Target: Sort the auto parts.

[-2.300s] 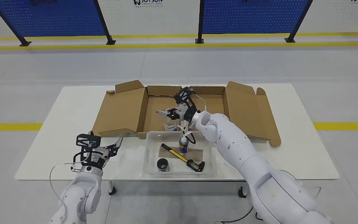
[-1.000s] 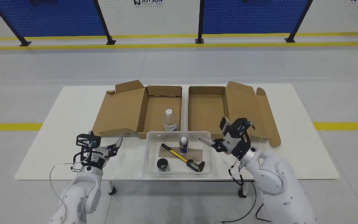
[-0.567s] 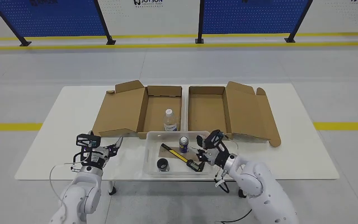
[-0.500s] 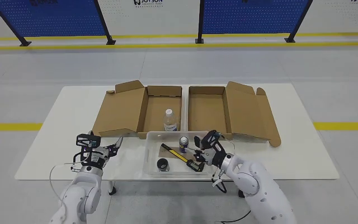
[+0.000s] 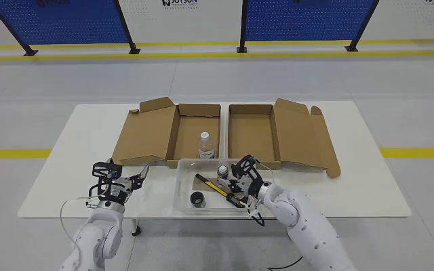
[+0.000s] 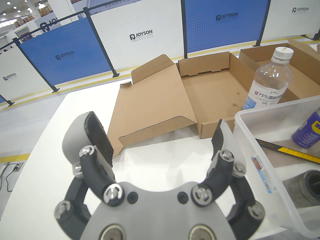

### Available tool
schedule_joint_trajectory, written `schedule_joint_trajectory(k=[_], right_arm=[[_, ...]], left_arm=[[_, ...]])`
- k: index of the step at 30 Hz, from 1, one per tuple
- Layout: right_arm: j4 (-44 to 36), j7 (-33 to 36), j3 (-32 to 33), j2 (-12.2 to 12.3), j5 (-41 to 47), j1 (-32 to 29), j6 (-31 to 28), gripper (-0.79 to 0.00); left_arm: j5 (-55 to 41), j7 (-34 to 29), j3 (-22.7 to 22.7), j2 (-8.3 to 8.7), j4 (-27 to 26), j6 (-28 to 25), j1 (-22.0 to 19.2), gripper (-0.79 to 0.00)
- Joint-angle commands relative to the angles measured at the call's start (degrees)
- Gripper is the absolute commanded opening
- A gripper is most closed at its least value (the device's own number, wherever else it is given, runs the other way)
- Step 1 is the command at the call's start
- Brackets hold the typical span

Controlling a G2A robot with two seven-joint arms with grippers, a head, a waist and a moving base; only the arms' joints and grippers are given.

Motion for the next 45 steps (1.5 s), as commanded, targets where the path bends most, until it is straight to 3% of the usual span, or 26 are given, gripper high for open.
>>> schedule_joint_trajectory(k=[1,11,18,21,23,33,34,36,45], right_arm=[[0.96,0.41,-0.53,-0.15,0.17,0.82,0.43,-0.265],[5.76,0.74,-4.13,-1.26,0.74,5.08,1.53,-0.234],[8.83,0.40,-5.97,-1.92,0.94,7.16,2.12,-0.262],[9.92,0.16,-6.58,-2.15,0.99,7.78,2.22,-0.305],[10.65,-0.01,-6.88,-2.30,1.17,8.11,2.41,-0.397],[10.47,-0.39,-7.51,-2.46,0.84,8.32,2.52,-0.677],[9.89,-0.46,-7.38,-2.38,0.70,8.10,2.46,-0.754],[8.35,-0.38,-6.95,-2.15,0.42,7.49,2.32,-0.785],[-4.80,0.57,-1.58,0.02,-1.00,0.96,1.76,-0.785]], left_arm=[[0.00,0.00,0.00,0.00,0.00,0.00,0.00,0.000],[0.00,0.00,0.00,0.00,0.00,0.00,0.00,0.000],[0.00,0.00,0.00,0.00,0.00,0.00,0.00,0.000],[0.00,0.00,0.00,0.00,0.00,0.00,0.00,0.000],[0.00,0.00,0.00,0.00,0.00,0.00,0.00,0.000],[0.00,0.00,0.00,0.00,0.00,0.00,0.00,0.000],[0.00,0.00,0.00,0.00,0.00,0.00,0.00,0.000],[0.00,0.00,0.00,0.00,0.00,0.00,0.00,0.000],[0.00,0.00,0.00,0.00,0.00,0.00,0.00,0.000]])
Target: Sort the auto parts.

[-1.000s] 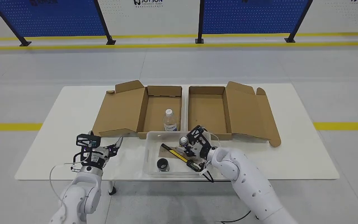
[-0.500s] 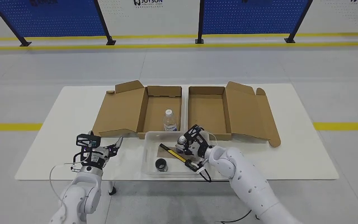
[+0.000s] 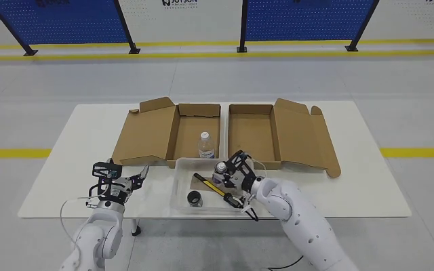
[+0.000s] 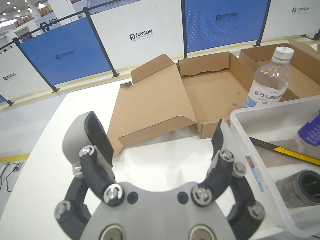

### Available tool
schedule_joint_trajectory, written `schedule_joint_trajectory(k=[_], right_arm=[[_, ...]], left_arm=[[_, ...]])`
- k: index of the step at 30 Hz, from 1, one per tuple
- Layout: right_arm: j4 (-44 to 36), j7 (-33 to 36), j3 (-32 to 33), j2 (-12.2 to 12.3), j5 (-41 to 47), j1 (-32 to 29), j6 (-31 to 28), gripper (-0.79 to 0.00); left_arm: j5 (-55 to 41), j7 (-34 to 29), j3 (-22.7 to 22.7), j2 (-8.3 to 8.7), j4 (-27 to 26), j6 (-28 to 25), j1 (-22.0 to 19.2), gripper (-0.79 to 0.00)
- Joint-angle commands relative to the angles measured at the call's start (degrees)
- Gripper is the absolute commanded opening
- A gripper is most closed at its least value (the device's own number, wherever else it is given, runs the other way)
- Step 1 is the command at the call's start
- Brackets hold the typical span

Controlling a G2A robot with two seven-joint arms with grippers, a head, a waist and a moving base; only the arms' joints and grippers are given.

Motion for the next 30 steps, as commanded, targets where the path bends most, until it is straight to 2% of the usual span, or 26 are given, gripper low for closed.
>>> schedule_joint_trajectory(k=[1,7,13,20,30], right_arm=[[-4.00,0.42,1.61,0.56,0.04,-1.94,-0.42,-0.785],[-15.59,0.81,7.95,2.19,7.24,-8.87,-4.26,-0.785],[-20.45,3.71,11.91,3.25,17.77,-12.29,-9.27,-0.785],[-20.37,5.68,12.30,3.71,21.80,-11.91,-9.89,-0.785],[-17.41,1.77,13.92,3.87,17.98,-6.75,-5.72,-0.785]], left_arm=[[0.00,0.00,0.00,0.00,0.00,0.00,0.00,0.000],[0.00,0.00,0.00,0.00,0.00,0.00,0.00,0.000],[0.00,0.00,0.00,0.00,0.00,0.00,0.00,0.000],[0.00,0.00,0.00,0.00,0.00,0.00,0.00,0.000],[0.00,0.00,0.00,0.00,0.00,0.00,0.00,0.000]])
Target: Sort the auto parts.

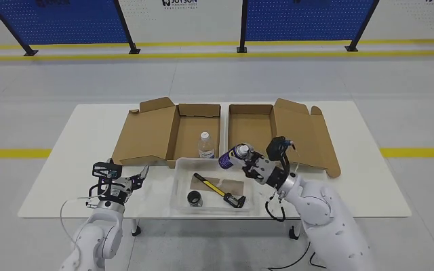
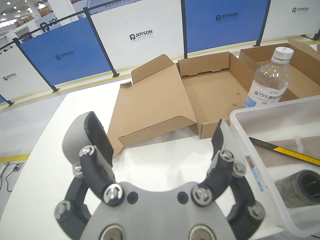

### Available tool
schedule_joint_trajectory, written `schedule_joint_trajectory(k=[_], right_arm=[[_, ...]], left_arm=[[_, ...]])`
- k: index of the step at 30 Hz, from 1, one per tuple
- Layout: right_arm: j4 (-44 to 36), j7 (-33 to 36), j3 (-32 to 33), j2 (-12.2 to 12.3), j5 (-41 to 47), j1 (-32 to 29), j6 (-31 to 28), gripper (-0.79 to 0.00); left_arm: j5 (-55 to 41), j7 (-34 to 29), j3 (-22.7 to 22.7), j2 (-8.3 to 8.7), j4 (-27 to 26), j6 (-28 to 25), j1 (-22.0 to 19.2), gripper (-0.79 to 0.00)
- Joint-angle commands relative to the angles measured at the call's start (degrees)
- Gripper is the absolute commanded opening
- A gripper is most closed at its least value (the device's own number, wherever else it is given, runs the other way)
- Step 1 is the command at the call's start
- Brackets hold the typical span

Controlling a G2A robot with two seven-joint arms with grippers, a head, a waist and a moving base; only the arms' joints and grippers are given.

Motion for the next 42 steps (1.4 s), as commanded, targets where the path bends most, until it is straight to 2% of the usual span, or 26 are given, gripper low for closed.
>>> schedule_joint_trajectory(k=[1,5,10,19,26,42], right_arm=[[0.89,-0.34,0.43,0.03,-1.84,1.76,1.39,-0.785],[5.33,-1.61,-0.06,-0.18,-4.84,6.51,3.73,-0.785],[14.96,-2.74,-2.96,-0.87,-8.02,14.25,4.81,-0.785],[32.63,-4.31,-12.00,-3.47,-9.13,25.94,2.54,-0.785],[42.02,-6.46,-17.95,-6.04,-7.97,31.62,1.29,-0.785],[43.37,-6.68,-18.63,-6.45,-7.14,32.28,0.56,-0.785]], left_arm=[[0.00,0.00,0.00,0.00,0.00,0.00,0.00,0.000],[0.00,0.00,0.00,0.00,0.00,0.00,0.00,0.000],[0.00,0.00,0.00,0.00,0.00,0.00,0.00,0.000],[0.00,0.00,0.00,0.00,0.00,0.00,0.00,0.000],[0.00,0.00,0.00,0.00,0.00,0.00,0.00,0.000],[0.00,0.00,0.00,0.00,0.00,0.00,0.00,0.000]])
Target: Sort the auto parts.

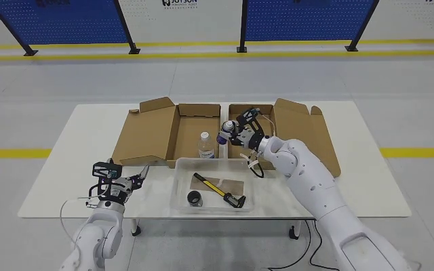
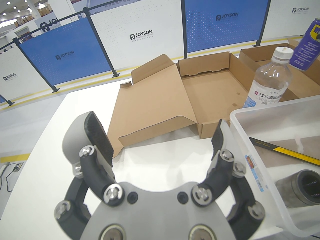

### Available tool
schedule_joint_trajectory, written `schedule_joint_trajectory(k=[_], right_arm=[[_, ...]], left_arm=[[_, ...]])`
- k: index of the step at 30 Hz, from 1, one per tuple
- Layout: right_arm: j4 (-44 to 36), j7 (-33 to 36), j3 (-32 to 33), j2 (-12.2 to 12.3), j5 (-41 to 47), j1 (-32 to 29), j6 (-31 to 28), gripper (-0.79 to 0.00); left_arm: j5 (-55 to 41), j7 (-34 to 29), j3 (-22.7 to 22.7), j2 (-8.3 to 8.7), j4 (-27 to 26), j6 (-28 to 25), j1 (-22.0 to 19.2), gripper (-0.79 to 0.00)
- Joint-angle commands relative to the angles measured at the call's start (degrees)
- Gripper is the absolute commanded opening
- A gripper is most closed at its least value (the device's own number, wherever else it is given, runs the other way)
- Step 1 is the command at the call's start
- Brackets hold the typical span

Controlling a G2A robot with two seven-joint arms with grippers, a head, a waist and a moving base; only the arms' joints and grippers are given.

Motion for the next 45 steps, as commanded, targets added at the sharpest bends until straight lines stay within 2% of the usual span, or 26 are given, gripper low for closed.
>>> schedule_joint_trajectory(k=[1,7,13,20,33,45], right_arm=[[0.00,0.00,0.00,0.00,0.00,0.00,0.00,-0.785],[0.43,-1.12,0.24,-0.14,0.14,-1.24,2.42,-0.785],[4.62,-2.55,-1.13,-1.19,0.46,0.73,2.66,-0.785],[12.91,-5.44,-4.89,-4.06,2.13,5.20,0.64,-0.785],[26.52,-6.88,-10.90,-10.16,2.96,12.15,-0.73,-0.785],[33.52,-8.25,-12.78,-13.41,2.26,14.49,-1.58,-0.785]], left_arm=[[0.00,0.00,0.00,0.00,0.00,0.00,0.00,0.000],[0.00,0.00,0.00,0.00,0.00,0.00,0.00,0.000],[0.00,0.00,0.00,0.00,0.00,0.00,0.00,0.000],[0.00,0.00,0.00,0.00,0.00,0.00,0.00,0.000],[0.00,0.00,0.00,0.00,0.00,0.00,0.00,0.000],[0.00,0.00,0.00,0.00,0.00,0.00,0.00,0.000]])
